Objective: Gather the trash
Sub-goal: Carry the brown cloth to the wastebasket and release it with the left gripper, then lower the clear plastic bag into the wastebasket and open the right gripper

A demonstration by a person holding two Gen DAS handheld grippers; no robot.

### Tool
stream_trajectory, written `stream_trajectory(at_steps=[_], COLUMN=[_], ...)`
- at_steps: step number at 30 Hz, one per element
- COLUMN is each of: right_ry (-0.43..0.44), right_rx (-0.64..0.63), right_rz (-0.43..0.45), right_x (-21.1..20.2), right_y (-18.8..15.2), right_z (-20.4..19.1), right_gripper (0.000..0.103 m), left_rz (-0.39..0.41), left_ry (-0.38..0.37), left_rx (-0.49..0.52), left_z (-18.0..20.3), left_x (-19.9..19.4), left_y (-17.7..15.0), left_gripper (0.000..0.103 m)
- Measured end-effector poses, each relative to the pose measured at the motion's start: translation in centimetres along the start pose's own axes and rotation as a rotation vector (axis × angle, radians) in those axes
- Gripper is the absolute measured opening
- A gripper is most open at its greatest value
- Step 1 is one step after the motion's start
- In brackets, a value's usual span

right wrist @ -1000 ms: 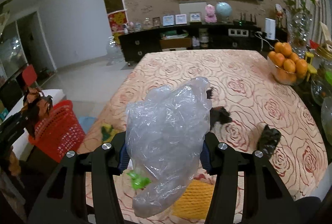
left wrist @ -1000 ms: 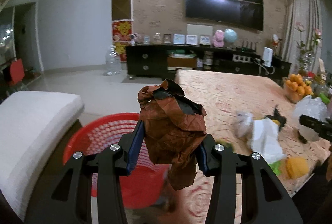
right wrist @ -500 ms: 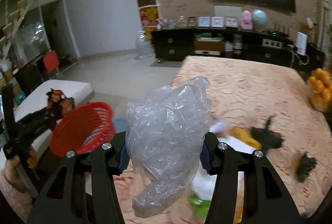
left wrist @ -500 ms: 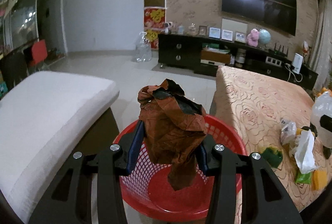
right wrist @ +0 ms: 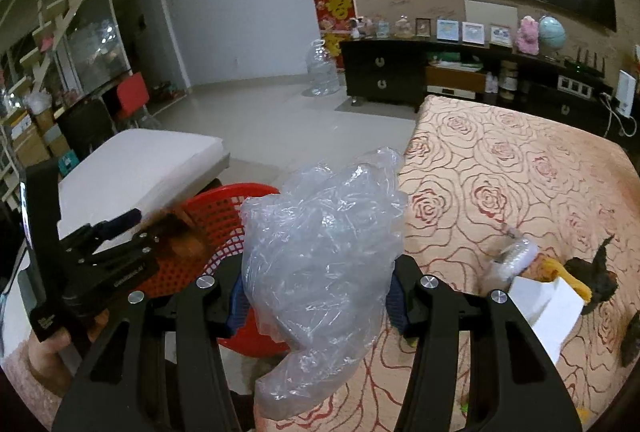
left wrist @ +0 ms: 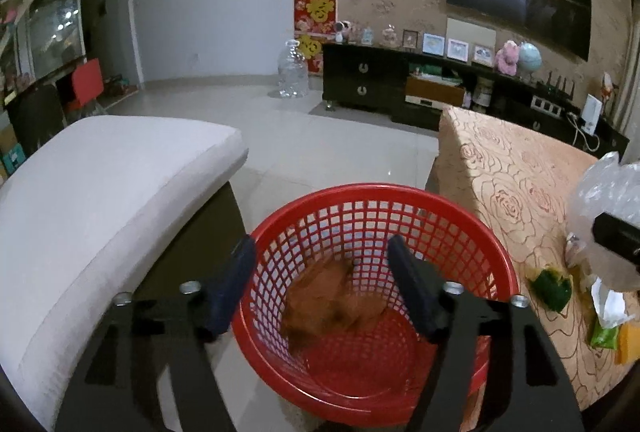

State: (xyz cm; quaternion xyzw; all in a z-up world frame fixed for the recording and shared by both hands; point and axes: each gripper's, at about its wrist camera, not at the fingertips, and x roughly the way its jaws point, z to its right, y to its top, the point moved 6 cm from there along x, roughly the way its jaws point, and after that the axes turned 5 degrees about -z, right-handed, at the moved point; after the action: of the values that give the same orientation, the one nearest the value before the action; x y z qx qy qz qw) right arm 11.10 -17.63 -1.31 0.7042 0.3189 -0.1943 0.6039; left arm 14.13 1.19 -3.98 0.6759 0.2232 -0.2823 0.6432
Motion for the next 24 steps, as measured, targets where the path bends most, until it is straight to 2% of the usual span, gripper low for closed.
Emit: stream_trajectory(at_steps=[4, 9, 15, 22, 24], right_ry=[0.011, 0.031, 0.075, 0.106, 0.115], right_rx=[-0.008, -0.033, -0.060, -0.071, -0.072], right_rz=[-0.009, -0.028, -0.075, -0.092, -0.091], right_x=[0.7, 2.2, 4.8, 6.3, 6.2], right_y=[-0.1, 0.0, 0.1, -0.2, -0.2], right_z=[-0.8, -2.5, -5.0, -6.3, -6.4], right_gripper=[0.052, 0.052, 0.053, 0.077, 0.080], left_rz=[0.015, 0.044, 0.087, 0.093, 0.096], left_ry=[0.001, 0.035, 0.056, 0.058, 0.059], left_rx=[-0.027, -0.108, -0.155, -0.216, -0.219], left_z=[-0.7, -2.4, -3.6, -5.2, -5.3], left_x=[-0.4, -1.0, -2.0, -2.2, -2.3], left_y=[0.0, 0.4, 0.6, 0.6, 0.7], left_gripper=[0.077, 0.078, 0.078, 0.078, 0.078])
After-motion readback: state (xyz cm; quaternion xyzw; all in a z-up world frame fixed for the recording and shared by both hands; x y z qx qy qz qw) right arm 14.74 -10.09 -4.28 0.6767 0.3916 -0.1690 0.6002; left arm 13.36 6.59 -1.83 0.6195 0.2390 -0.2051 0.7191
